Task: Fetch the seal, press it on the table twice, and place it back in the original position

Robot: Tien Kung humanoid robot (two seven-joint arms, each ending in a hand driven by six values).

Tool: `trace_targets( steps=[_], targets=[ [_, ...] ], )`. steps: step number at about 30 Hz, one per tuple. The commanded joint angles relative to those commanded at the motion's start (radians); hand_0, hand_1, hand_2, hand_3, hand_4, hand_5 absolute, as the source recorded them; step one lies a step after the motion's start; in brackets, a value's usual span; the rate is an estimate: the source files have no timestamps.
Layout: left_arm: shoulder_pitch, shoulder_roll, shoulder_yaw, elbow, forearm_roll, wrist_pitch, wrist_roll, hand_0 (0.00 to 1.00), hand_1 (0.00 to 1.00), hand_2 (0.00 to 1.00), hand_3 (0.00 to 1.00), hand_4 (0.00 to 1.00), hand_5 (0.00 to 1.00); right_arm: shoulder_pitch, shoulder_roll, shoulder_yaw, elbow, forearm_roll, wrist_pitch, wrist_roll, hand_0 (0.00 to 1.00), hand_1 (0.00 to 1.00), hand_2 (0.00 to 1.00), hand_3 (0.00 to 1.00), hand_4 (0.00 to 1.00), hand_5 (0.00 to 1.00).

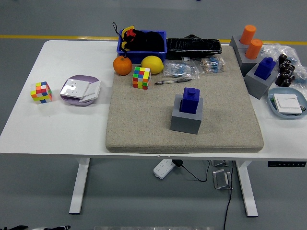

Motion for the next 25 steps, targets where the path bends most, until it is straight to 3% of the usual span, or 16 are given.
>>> trace_targets(
  steps=[25],
  targets=[
    [-0.002,-0.001,-0.006,0.0,0.0,0.001,0.0,0.814,0.813,0.785,0.834,0.793,0.409,0.0,0.0,0.004,0.001,-0.004,-0.002,-0.003,0.853,0.756,0.741,0.718,0.998,0.364]
  ],
)
